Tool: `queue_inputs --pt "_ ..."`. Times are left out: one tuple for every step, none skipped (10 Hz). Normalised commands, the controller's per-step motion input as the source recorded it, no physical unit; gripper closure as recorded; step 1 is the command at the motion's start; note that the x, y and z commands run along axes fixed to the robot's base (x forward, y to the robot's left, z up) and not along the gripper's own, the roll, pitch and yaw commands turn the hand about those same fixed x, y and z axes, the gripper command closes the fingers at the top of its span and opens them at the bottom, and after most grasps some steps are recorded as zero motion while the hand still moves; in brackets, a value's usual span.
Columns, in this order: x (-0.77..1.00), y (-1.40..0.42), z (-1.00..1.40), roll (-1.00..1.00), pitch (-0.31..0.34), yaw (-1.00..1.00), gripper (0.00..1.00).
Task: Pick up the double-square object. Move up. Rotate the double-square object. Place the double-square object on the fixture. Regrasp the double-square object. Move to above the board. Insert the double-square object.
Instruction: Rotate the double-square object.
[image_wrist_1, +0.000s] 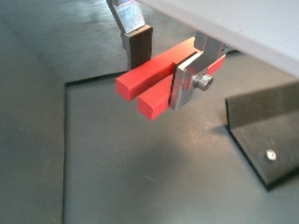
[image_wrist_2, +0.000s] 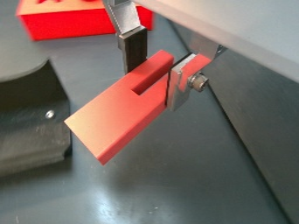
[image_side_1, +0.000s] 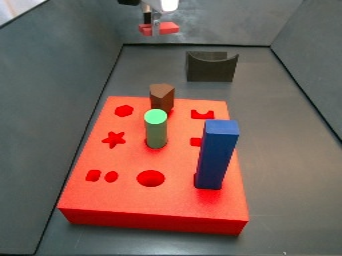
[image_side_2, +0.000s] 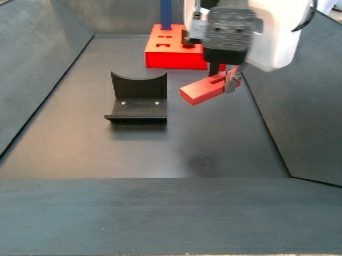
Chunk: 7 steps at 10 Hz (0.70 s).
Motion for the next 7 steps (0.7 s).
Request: queue_inputs --pt "0.0 0.01 -0.01 0.0 -0.001 -1.0 1.0" --pt "0.0 0.01 -0.01 0.0 -0.001 -1.0 1.0" --pt "0.0 0.01 -0.01 -0.01 -0.001 -1.0 1.0" --pt "0.0 0.01 -0.01 -0.01 -0.001 -1.0 1.0" --pt "0.0 0.01 -0.01 -0.01 -0.001 -1.0 1.0" --pt "0.0 0.01 -0.01 -0.01 -0.001 -1.0 1.0" --pt "0.0 0.01 -0.01 -0.01 -0.001 -1.0 1.0"
